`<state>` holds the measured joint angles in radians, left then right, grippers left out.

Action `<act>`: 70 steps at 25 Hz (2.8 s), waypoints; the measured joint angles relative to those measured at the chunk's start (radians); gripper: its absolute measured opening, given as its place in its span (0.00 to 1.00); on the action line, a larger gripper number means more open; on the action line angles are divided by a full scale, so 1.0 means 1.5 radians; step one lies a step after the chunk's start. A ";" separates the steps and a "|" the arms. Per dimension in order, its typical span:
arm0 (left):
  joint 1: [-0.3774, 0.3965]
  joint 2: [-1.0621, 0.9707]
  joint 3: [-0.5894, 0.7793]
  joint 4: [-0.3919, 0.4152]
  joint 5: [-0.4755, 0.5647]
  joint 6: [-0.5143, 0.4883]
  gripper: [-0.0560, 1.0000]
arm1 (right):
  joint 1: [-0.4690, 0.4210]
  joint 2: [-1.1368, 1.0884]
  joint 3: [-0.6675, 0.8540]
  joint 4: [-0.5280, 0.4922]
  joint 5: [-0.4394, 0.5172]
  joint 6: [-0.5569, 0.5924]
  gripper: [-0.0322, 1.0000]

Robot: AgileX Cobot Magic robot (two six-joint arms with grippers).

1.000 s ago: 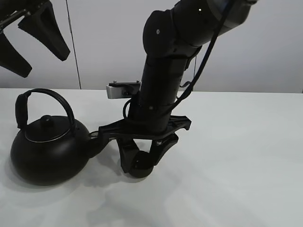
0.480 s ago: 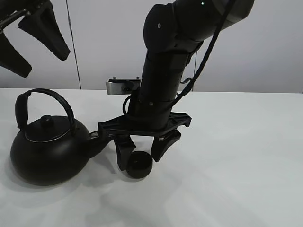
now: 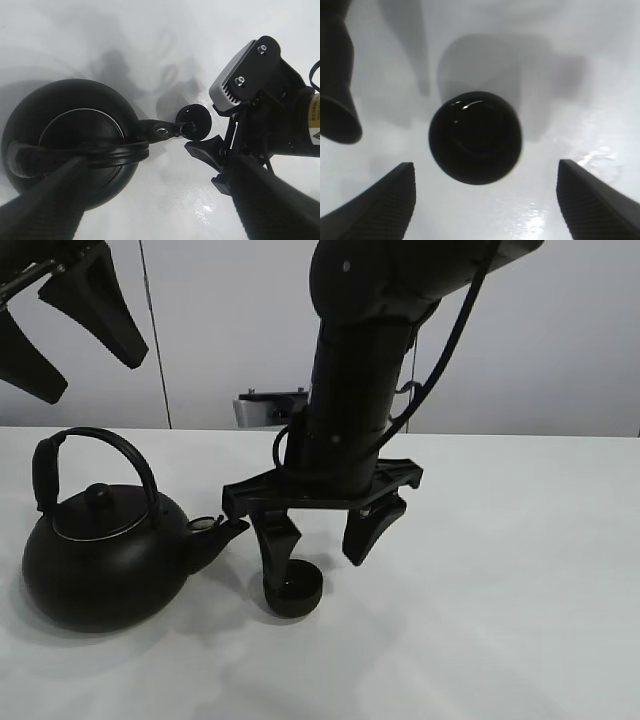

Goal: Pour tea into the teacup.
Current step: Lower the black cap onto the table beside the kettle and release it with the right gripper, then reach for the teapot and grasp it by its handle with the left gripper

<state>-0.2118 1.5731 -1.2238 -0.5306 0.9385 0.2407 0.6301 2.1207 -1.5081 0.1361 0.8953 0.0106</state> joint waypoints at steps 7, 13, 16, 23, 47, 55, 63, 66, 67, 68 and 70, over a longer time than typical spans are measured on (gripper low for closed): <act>0.000 0.000 0.000 0.000 -0.001 0.000 0.59 | -0.043 -0.083 0.000 -0.136 0.005 0.064 0.55; 0.000 0.000 0.000 0.000 -0.001 0.000 0.59 | -0.173 -0.182 0.000 -0.236 0.020 0.072 0.55; 0.000 0.000 0.000 0.000 -0.001 0.000 0.59 | -0.255 -0.245 0.000 -0.257 0.039 0.056 0.56; 0.000 0.000 0.000 0.000 -0.001 0.000 0.59 | -0.480 -0.411 0.000 -0.265 0.091 -0.007 0.56; 0.000 0.000 0.000 0.000 -0.001 0.000 0.59 | -0.556 -1.266 0.347 -0.048 0.210 -0.092 0.56; 0.000 0.000 0.000 0.000 -0.001 0.000 0.59 | -0.523 -1.359 0.608 -0.049 0.158 -0.095 0.56; 0.000 0.000 0.000 0.000 -0.001 0.000 0.59 | -0.486 -1.359 0.691 -0.059 0.135 -0.093 0.56; 0.000 0.000 0.000 0.000 -0.001 0.000 0.59 | -0.476 -1.365 0.691 -0.061 0.132 -0.093 0.56; 0.000 0.000 0.000 0.000 -0.001 0.000 0.59 | -0.469 -1.367 0.691 -0.061 0.131 -0.093 0.56; 0.000 0.000 0.000 0.000 -0.001 0.000 0.59 | -0.461 -1.369 0.691 -0.061 0.130 -0.092 0.56; 0.000 0.000 0.000 0.000 -0.001 0.000 0.59 | -0.450 -1.370 0.691 -0.063 0.129 -0.091 0.56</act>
<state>-0.2118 1.5731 -1.2238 -0.5306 0.9376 0.2407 -0.0449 0.0664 -0.4716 0.0422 1.0890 -0.1252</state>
